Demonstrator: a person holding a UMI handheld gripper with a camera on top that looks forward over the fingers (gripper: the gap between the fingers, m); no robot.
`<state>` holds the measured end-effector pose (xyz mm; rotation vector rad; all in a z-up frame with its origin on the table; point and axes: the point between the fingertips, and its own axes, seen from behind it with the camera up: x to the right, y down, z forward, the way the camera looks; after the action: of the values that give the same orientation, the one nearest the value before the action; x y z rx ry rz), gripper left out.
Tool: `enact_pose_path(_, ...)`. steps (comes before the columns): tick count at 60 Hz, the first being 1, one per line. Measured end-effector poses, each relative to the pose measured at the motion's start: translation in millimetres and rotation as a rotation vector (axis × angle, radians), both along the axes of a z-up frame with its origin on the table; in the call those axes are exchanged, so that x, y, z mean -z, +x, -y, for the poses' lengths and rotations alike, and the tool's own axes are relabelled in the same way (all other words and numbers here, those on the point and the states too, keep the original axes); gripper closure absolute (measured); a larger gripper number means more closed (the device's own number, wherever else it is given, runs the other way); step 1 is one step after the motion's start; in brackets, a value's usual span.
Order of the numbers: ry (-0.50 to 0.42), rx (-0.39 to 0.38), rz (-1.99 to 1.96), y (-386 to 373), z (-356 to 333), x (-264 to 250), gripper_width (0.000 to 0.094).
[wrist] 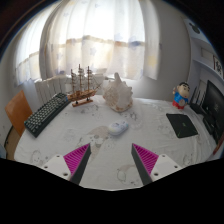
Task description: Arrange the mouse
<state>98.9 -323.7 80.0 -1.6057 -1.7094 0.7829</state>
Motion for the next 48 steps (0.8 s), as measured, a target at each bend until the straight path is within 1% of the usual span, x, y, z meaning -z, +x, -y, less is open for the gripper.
enact_pose_path(13,-0.004,-0.007,0.007,-60.5,-3.6,47.2,0.0085)
enact_pose_path(20,-0.008,-0.017,0.004,-93.6,-8.4,63.7,0.0084)
enact_pose_path(30,-0.038,-0.023,0.051,-130.8,-10.1,91.7,0.008)
enact_pose_path(48,-0.066,-0.062,0.063,-179.0,-4.0,96.1,0.0075)
